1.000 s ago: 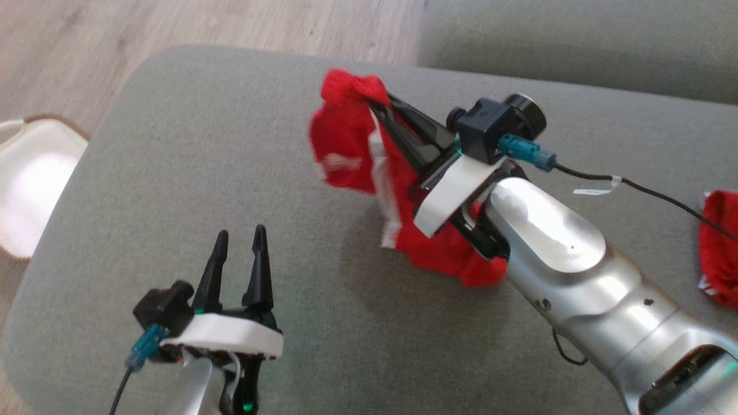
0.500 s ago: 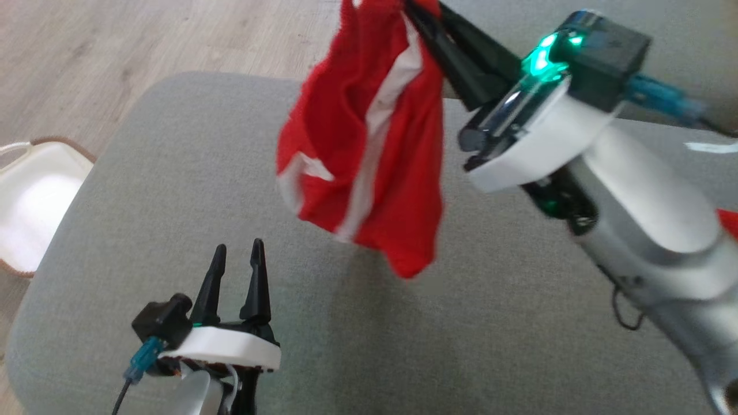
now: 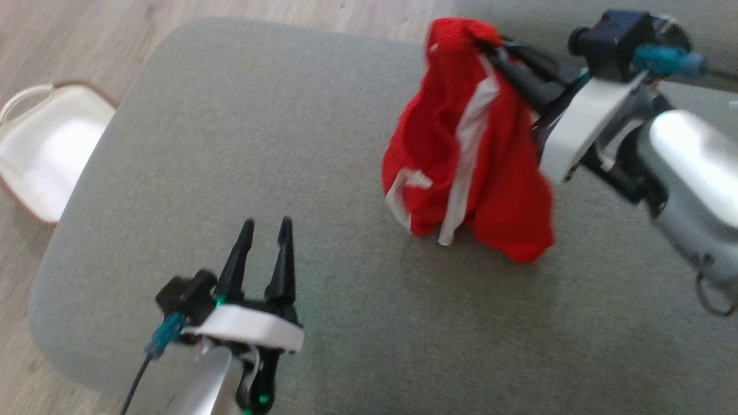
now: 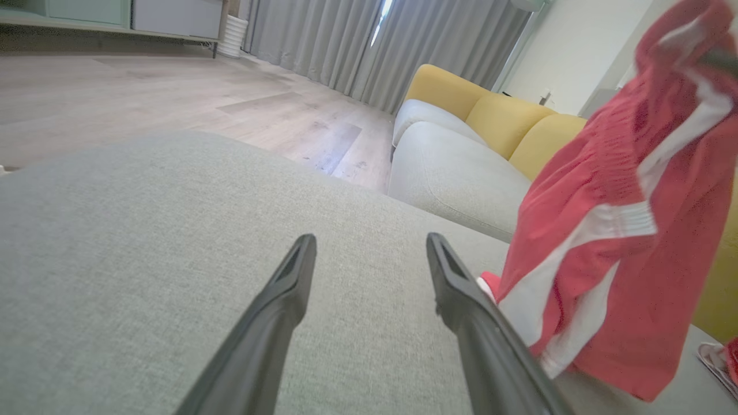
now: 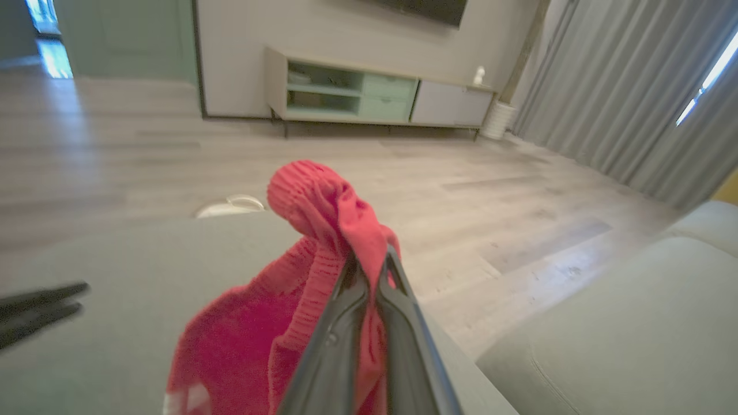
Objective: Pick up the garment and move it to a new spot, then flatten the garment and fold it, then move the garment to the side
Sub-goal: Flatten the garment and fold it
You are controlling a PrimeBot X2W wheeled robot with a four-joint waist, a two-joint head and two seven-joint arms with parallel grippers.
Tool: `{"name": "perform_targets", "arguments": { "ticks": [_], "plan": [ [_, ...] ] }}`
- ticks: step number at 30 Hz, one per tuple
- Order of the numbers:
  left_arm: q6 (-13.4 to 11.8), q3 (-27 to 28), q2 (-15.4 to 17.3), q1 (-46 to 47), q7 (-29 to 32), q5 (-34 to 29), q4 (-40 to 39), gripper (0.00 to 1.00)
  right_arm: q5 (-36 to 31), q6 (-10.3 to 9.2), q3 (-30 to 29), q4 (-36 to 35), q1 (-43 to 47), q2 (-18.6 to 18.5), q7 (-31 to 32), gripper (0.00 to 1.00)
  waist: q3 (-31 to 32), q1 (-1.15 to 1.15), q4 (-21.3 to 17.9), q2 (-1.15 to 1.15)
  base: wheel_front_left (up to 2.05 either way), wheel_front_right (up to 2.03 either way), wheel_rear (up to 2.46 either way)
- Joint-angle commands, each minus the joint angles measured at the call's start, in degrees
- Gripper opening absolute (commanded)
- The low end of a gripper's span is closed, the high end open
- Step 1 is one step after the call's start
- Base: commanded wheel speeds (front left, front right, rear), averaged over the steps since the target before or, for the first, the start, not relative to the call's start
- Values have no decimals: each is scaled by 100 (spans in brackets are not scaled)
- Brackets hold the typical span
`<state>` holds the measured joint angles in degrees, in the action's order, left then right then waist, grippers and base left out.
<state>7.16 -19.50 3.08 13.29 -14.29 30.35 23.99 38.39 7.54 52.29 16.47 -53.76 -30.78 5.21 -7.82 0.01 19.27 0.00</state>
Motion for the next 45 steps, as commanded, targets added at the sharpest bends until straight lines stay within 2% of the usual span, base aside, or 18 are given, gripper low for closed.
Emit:
{"name": "perform_targets", "arguments": {
  "ticks": [1,2,3,6,11,16,21,26,33,38,45],
  "plan": [
    [33,114,54,317,-71,31,-175,100,-32,-5,52,96,-317,-73,4,11,-261,-1,245,0,0,0,0],
    [33,63,46,382,-71,54,-181,100,-115,-5,212,460,-514,-85,-69,85,-327,-1,301,0,0,0,0],
    [33,13,38,439,-71,78,-186,100,-161,-5,336,864,-686,-69,-112,100,-397,-1,357,0,0,0,0],
    [33,-106,17,564,-71,146,-189,100,-445,-5,691,1990,-1179,27,-285,100,-554,-1,479,0,0,0,0],
    [33,-76,0,590,-71,194,-168,100,-651,-5,421,3480,-1555,560,-1024,100,-613,-1,425,0,0,0,0],
    [33,146,5,489,-71,140,-147,100,-711,-5,169,4190,-1336,1170,-1721,100,-438,-1,29,0,0,0,0],
    [33,423,48,380,-71,53,-233,100,-752,-5,-496,4345,-932,1616,-2008,100,-169,-1,-472,0,0,0,0],
    [33,684,68,197,-71,-43,-330,100,-1400,-5,-1815,3367,-12,1807,-2018,100,139,-1,-938,0,0,0,0],
    [33,883,69,-147,-71,-170,-399,100,-2713,-5,-3536,1620,2157,2466,-2020,100,528,-1,-1348,0,0,0,0],
    [33,952,65,-293,-71,-227,-448,100,-3206,-5,-3959,773,3221,2709,-2020,100,633,-1,-1451,0,0,0,0],
    [33,987,56,-467,-71,-304,-514,100,-3121,-5,-4127,-49,4308,2787,-2021,100,715,-1,-1509,0,0,0,0]
  ]
}}
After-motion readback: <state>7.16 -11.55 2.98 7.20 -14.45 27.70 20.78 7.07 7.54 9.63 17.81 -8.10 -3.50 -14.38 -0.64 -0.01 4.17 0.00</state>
